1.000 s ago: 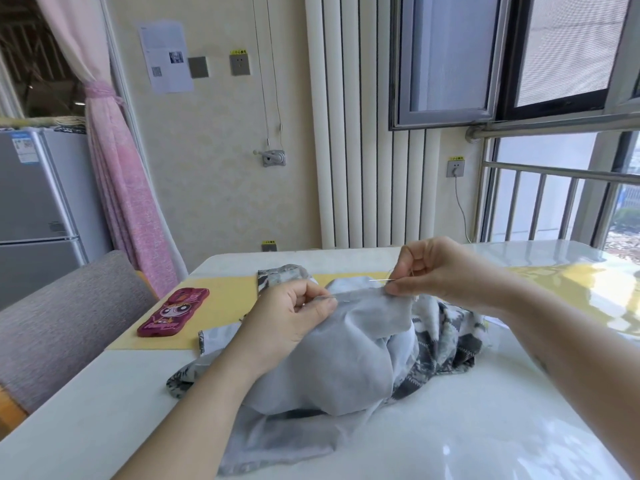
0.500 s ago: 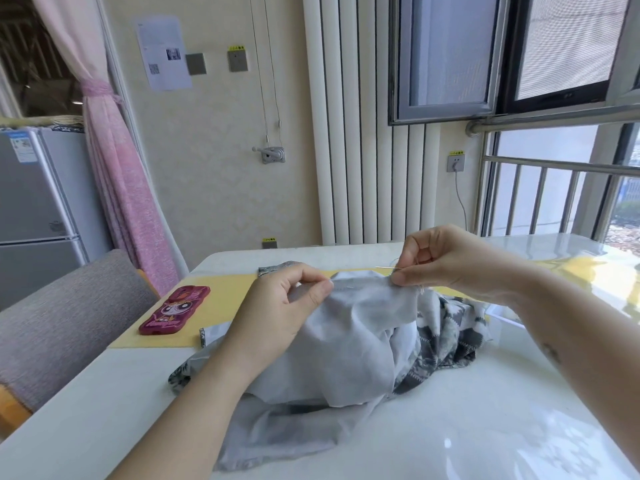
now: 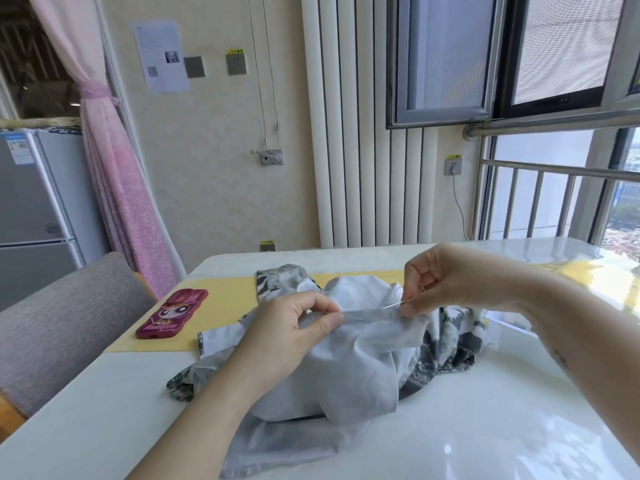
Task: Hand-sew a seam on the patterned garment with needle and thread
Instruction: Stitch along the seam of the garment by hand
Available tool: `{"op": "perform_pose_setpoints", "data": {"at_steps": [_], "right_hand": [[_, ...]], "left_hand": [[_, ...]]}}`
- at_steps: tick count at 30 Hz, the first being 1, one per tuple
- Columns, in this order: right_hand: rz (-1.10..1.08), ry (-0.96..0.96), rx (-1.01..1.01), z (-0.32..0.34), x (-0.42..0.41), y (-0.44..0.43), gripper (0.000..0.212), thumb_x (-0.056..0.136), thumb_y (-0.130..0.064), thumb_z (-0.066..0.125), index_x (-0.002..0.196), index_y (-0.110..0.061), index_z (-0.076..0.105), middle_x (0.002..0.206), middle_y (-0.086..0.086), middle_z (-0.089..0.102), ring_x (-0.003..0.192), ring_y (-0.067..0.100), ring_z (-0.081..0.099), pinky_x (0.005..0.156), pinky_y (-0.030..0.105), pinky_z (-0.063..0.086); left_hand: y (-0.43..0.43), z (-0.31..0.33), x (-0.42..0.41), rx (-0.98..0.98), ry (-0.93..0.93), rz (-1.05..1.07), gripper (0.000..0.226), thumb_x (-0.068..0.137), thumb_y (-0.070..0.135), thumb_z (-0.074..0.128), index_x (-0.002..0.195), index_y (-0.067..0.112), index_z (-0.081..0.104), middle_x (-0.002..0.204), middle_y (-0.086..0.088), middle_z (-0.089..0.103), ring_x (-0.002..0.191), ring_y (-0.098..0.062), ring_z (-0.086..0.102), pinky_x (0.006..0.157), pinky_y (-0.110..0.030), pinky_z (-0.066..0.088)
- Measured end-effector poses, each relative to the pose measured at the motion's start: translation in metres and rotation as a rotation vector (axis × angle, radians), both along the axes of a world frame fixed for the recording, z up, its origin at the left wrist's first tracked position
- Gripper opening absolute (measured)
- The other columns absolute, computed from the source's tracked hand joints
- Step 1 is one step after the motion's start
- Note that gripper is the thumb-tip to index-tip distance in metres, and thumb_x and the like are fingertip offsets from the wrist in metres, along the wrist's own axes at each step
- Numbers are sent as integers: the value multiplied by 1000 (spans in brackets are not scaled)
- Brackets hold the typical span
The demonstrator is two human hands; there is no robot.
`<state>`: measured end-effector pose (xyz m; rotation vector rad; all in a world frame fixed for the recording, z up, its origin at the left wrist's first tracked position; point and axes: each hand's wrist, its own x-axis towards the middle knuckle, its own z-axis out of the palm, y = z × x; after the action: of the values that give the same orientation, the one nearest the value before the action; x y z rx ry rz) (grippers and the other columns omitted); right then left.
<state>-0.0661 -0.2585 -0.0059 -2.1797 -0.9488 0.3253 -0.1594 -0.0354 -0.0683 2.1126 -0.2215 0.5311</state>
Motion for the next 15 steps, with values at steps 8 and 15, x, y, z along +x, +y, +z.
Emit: {"op": "perform_pose_setpoints", "data": {"at_steps": [8,15], "right_hand": [[12,-310,-85,14,4,32,4,83,-37,68,84,-39,71,89,-16,68,84,0,61,81,20,49],[100,-293,-259,15,4,42,22,85,-19,67,82,-40,71,71,-14,63,59,-4,49,56,9,37]], "left_hand": [[0,0,1,-13,-15,-7,13,86,20,67,76,28,67,73,18,65,71,1,54,69,-10,39],[3,0,1,-26,-23,6,15,87,19,67,75,28,67,72,21,64,69,4,53,69,-9,39]]}}
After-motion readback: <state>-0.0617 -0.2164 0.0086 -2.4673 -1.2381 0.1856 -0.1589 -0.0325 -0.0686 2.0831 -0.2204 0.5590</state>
